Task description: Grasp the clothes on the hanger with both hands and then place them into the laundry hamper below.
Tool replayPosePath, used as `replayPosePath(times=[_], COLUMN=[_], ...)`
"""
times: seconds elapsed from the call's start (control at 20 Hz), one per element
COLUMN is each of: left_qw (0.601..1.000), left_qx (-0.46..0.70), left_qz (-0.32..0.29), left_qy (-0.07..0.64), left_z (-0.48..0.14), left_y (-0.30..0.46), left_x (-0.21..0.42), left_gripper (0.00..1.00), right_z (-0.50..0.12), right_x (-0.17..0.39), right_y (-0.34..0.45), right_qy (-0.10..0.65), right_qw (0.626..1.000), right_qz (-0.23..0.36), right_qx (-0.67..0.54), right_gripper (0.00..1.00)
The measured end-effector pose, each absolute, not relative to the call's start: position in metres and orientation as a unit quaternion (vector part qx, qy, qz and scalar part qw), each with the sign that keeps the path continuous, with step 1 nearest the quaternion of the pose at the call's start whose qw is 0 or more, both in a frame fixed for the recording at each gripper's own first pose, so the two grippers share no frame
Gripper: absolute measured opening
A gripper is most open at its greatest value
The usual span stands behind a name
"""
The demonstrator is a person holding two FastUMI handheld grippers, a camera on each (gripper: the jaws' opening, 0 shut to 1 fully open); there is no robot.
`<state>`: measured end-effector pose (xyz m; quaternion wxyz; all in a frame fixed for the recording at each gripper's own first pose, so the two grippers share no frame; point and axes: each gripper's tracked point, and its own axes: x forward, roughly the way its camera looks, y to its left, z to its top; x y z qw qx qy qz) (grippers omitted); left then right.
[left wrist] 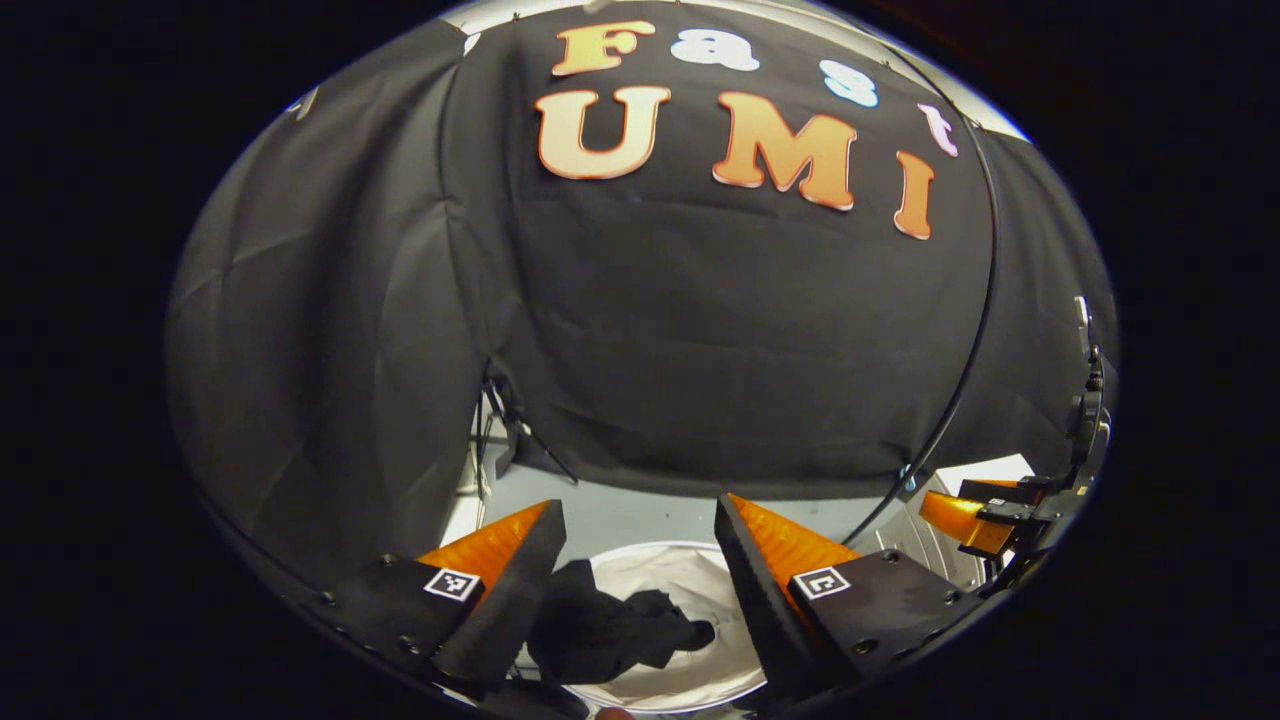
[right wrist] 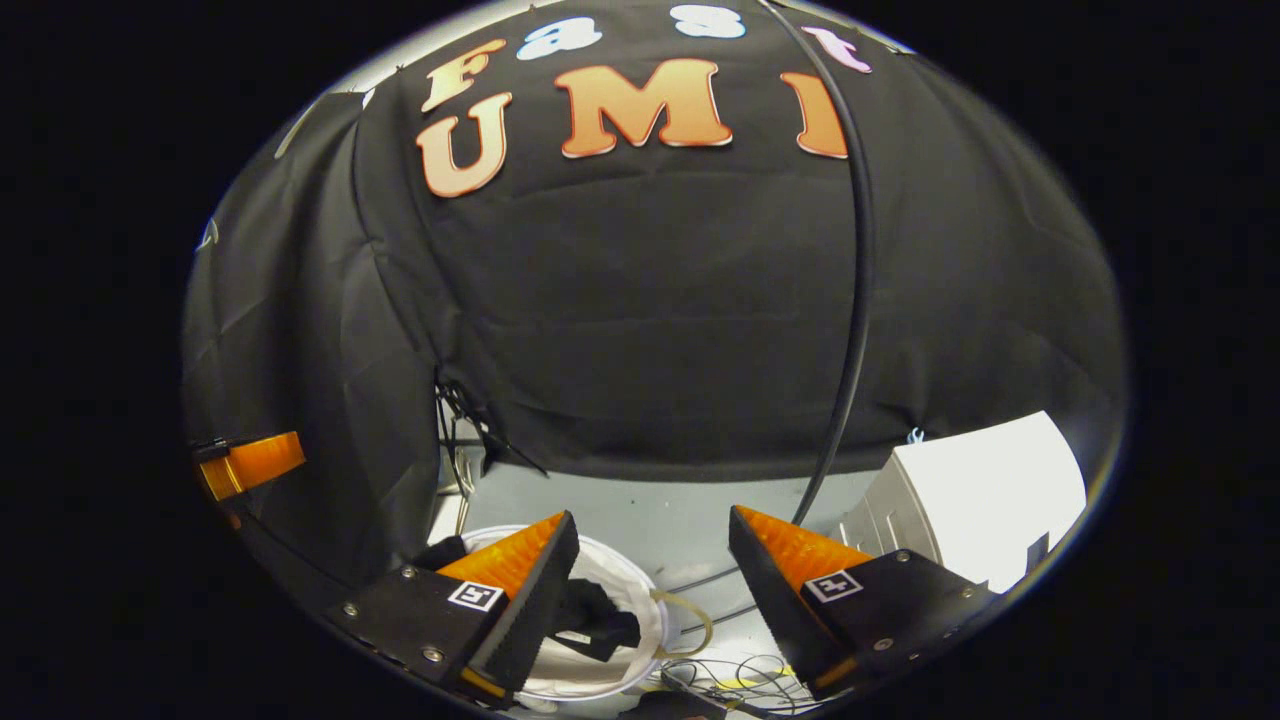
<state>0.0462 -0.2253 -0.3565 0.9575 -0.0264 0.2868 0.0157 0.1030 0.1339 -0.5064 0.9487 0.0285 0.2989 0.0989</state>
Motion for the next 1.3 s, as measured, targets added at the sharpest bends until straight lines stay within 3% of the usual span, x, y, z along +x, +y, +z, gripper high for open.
replayPosePath(times=[0.25, 0.4, 0.45, 0.65, 0.7, 1.0, 1.3], left_qw=[0.977, 0.982, 0.985, 0.992, 0.994, 0.997, 0.998], left_qx=[0.003, 0.004, 0.011, 0.014, 0.011, 0.022, 0.020], left_qz=[0.020, 0.016, 0.016, 0.026, 0.026, 0.034, 0.052], left_qy=[0.213, 0.186, 0.172, 0.120, 0.110, 0.060, 0.036], left_z=[-0.262, -0.221, -0.201, -0.139, -0.127, -0.076, -0.049], left_y=[-0.210, -0.204, -0.198, -0.179, -0.176, -0.164, -0.149], left_x=[0.044, 0.047, 0.046, 0.045, 0.040, 0.015, 0.007], left_gripper=[1.00, 0.95, 1.00, 0.99, 0.94, 0.94, 0.94], right_z=[-0.423, -0.375, -0.358, -0.311, -0.302, -0.234, -0.206], right_x=[0.103, 0.101, 0.100, 0.090, 0.088, 0.069, 0.058], right_y=[0.106, 0.086, 0.079, 0.040, 0.030, -0.017, -0.035], right_qy=[0.238, 0.205, 0.194, 0.160, 0.151, 0.108, 0.082], right_qw=[0.966, 0.974, 0.976, 0.984, 0.986, 0.993, 0.996], right_qz=[0.095, 0.093, 0.091, 0.077, 0.069, 0.044, 0.030], right_qx=[0.028, 0.025, 0.025, 0.023, 0.017, 0.000, -0.003], right_gripper=[0.94, 0.94, 0.93, 0.93, 0.94, 0.93, 0.93])
